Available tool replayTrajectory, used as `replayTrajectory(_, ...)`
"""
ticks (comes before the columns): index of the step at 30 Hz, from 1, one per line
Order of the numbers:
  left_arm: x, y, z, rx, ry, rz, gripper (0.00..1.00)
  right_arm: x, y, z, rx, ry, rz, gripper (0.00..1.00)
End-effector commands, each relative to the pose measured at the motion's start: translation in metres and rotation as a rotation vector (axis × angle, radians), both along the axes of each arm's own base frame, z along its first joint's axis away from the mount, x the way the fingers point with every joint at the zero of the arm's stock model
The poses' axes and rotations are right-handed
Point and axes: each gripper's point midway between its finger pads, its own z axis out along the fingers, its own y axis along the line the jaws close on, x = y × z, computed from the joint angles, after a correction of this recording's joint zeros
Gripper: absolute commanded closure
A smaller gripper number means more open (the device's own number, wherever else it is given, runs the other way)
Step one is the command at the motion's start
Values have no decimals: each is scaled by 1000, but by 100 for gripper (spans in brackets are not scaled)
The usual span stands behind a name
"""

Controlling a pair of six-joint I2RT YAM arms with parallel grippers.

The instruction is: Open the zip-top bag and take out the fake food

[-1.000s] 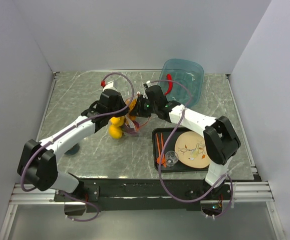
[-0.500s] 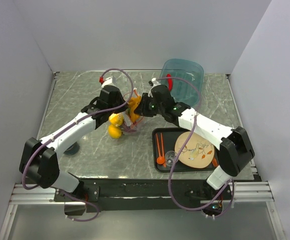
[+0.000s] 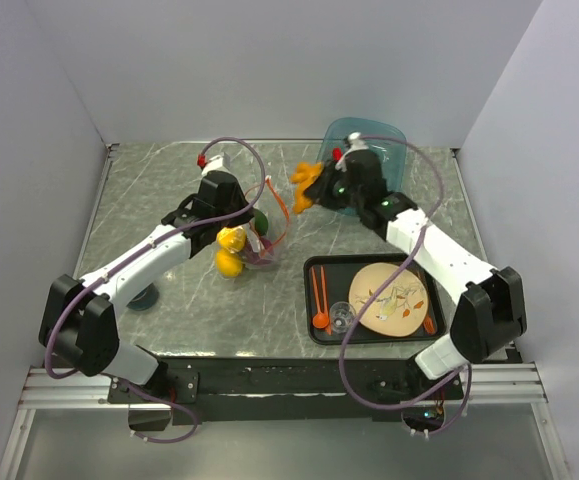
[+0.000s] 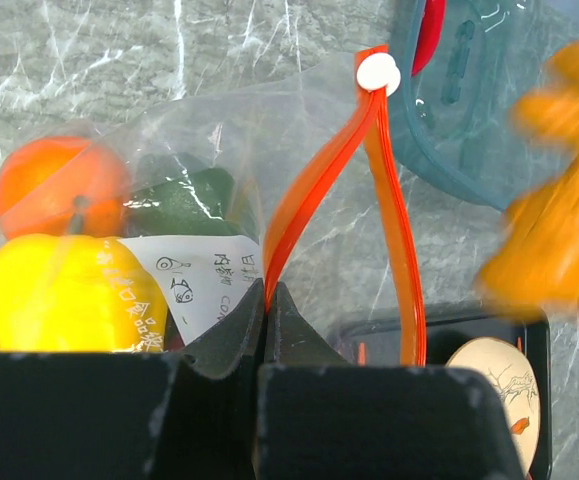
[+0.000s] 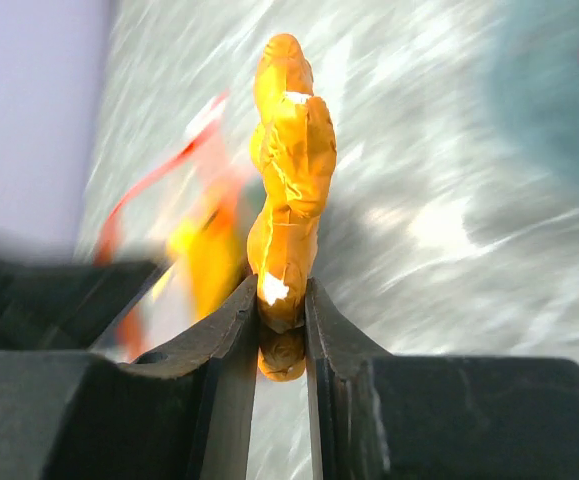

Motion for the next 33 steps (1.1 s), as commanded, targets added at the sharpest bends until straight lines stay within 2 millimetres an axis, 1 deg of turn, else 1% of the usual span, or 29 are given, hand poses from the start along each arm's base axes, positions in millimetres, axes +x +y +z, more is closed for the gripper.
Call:
replayTrajectory(1,-3,3,5,-8,0,5,99,64,-52,28,-15,-116,-218,94)
replayTrajectory(2,-3,3,6,-10,-1,2,99,80,-67,13,-50,-98,-287,94)
replayTrajectory(3,-4,2,6,-12,0,0,99,89,-74,12,-60,-102,-316,94)
replayTrajectory(5,-5,0,9,-19,-4,-14,99,113,-97,-6,-100,-75,-392,94)
replayTrajectory(6,-6,-1,10,-23,-2,-19,99,126,-108,0,-123,-94,-440,94)
replayTrajectory(7,-7,-1,10,-24,1,-26,99,137,-113,-21,-157,-64,-461,93)
replayTrajectory(8,-9,-2,9,-27,6,-34,99,143,-122,-30,-181,-43,-483,92)
replayTrajectory(9,-9,-3,9,-31,7,-38,99,155,-124,-24,-189,-58,-499,90)
replayTrajectory(10,-10,-4,11,-37,2,-42,99,164,-126,-50,-218,-10,-503,87)
replayTrajectory(11,-11,-4,11,-40,5,-47,99,167,-128,-60,-233,18,-506,84)
replayTrajectory(12,-11,-5,13,-43,2,-51,99,177,-131,-57,-228,13,-514,81)
replayTrajectory(13,-12,-6,14,-46,2,-59,99,182,-132,-75,-237,49,-506,73)
replayTrajectory(15,-15,-10,15,-51,4,-84,99,190,-139,-77,-241,63,-514,64)
replayTrajectory(16,-15,-10,16,-48,5,-85,99,193,-138,-86,-240,83,-497,51)
replayTrajectory(17,-17,-10,13,-45,11,-86,99,191,-139,-89,-251,105,-489,44)
replayTrajectory(19,-19,-9,15,-49,5,-88,99,193,-139,-78,-258,100,-475,28)
replayTrajectory(21,-21,-9,14,-56,5,-90,99,187,-133,-65,-248,103,-436,23)
replayTrajectory(22,-21,-9,14,-61,4,-91,99,181,-130,-45,-228,80,-421,23)
replayTrajectory(23,-22,-10,14,-67,7,-92,99,172,-122,-33,-202,76,-384,23)
replayTrajectory(24,-22,-11,16,-72,2,-93,99,160,-118,-37,-192,93,-359,27)
replayTrajectory(25,-22,-12,16,-76,3,-96,99,143,-109,-1,-151,30,-333,35)
replayTrajectory(26,-23,-12,18,-80,-2,-97,99,136,-105,15,-115,-16,-328,40)
replayTrajectory(27,-23,-12,21,-84,-9,-97,99,111,-85,-2,-53,32,-241,50)
replayTrajectory(28,-23,-13,22,-87,-11,-98,99,90,-77,30,5,-34,-204,55)
replayTrajectory(29,-23,-13,23,-89,-13,-97,99,75,-54,39,43,-64,-150,59)
replayTrajectory(30,-23,-13,23,-89,-13,-97,99,57,-42,24,43,-38,-117,60)
replayTrajectory(31,-24,-15,23,-93,-13,-100,99,41,-33,36,54,-64,-92,60)
replayTrajectory(32,-24,-15,23,-96,-13,-99,99,24,-7,37,72,-68,-29,60)
replayTrajectory(33,-24,-16,24,-98,-18,-101,99,7,8,23,104,-28,28,61)
